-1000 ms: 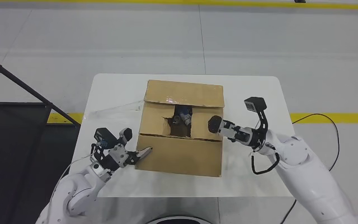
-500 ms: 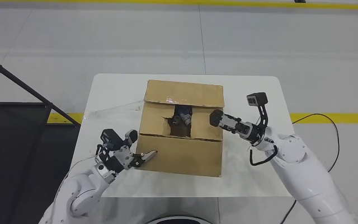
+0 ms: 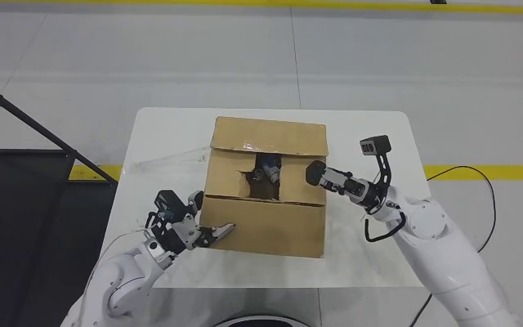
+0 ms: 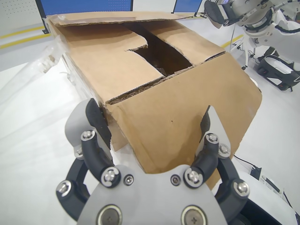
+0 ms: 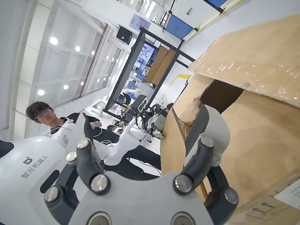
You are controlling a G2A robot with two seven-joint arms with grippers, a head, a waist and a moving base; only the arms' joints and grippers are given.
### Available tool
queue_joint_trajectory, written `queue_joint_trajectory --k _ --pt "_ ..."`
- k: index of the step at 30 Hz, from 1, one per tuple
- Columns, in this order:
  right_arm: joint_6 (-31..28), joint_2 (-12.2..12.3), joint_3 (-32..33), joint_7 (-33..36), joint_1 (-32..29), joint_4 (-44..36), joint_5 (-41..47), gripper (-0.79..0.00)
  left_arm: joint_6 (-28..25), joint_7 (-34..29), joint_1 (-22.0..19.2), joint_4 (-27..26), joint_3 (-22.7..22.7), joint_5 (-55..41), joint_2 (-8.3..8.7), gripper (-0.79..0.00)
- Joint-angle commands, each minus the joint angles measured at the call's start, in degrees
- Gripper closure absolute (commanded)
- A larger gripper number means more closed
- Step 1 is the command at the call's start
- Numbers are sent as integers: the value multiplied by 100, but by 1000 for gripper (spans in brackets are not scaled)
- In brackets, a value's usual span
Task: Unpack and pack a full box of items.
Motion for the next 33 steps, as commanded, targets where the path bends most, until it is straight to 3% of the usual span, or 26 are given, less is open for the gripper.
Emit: queue_joint_trajectory --k 1,17,33 --pt "120 -13 16 123 13 36 217 -785 -5 10 9 -17 13 23 4 -785" --pt "1367 -179 -111 732 519 589 704 -785 56 93 85 -53 40 96 36 -785" --pt "1835 -382 -262 270 890 1046 376 -785 153 253 137 36 -75 -45 61 -785"
